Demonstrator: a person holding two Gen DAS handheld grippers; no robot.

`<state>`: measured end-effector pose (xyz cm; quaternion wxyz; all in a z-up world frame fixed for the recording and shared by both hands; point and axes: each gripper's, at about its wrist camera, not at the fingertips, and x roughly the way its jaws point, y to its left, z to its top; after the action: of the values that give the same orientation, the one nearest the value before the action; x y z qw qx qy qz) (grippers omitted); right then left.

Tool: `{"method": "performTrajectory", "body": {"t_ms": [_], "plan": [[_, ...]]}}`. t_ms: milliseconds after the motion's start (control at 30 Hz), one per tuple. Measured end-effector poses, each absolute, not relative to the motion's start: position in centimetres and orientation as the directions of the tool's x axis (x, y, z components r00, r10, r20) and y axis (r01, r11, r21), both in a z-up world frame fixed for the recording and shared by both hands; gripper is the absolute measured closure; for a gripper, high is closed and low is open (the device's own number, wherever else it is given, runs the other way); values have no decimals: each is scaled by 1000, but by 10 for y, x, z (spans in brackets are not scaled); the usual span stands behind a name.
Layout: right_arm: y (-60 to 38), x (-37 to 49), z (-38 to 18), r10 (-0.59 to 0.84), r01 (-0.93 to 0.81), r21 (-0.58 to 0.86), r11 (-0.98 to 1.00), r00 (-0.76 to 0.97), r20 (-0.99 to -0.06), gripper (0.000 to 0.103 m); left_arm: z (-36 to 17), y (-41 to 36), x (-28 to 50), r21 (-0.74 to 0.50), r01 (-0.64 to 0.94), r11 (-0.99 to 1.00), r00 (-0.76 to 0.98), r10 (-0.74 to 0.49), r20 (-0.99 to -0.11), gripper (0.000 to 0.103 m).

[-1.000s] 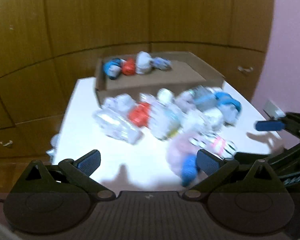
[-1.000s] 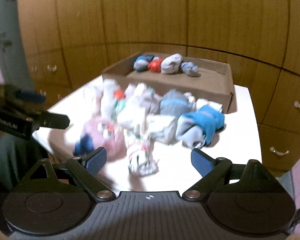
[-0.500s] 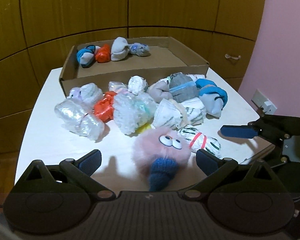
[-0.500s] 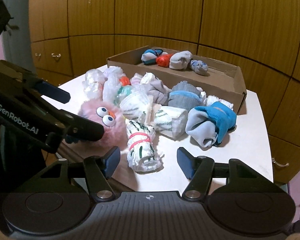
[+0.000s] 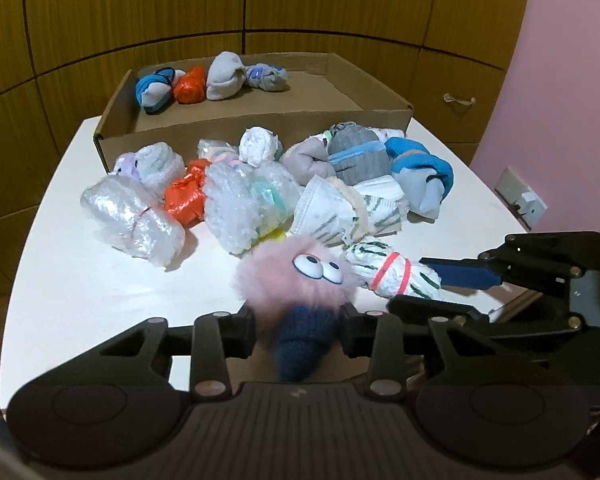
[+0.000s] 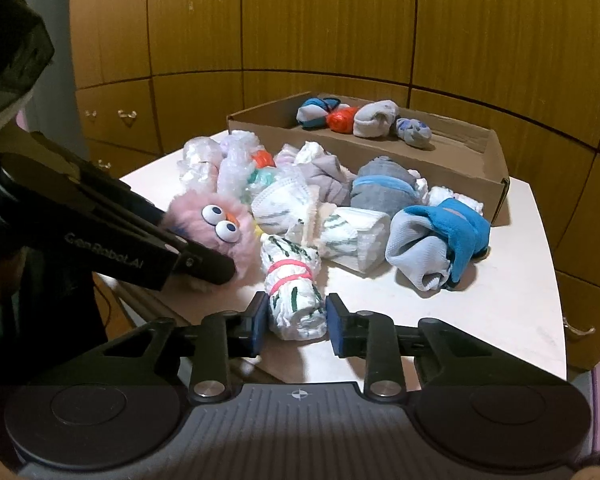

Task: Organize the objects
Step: 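Grasp the pink fuzzy puppet with the left tool while the right tool grasps the striped sock, then carry both items into the tray beside the other socks and open both tools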

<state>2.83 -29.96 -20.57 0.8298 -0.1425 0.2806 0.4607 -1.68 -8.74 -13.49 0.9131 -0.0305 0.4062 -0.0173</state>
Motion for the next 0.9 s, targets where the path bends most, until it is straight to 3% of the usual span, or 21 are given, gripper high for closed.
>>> {"method": "performTrajectory", "body": {"t_ms": [367, 900], "plan": [[-321, 31, -193, 717, -828, 114, 549, 397, -573, 68, -116, -81, -31, -64, 4, 998, 699, -48, -713, 70], [-342, 63, -156, 764, -795, 212, 569, 414, -496, 68, -54, -58, -21, -100, -18, 995, 801, -45, -596, 70]]}}
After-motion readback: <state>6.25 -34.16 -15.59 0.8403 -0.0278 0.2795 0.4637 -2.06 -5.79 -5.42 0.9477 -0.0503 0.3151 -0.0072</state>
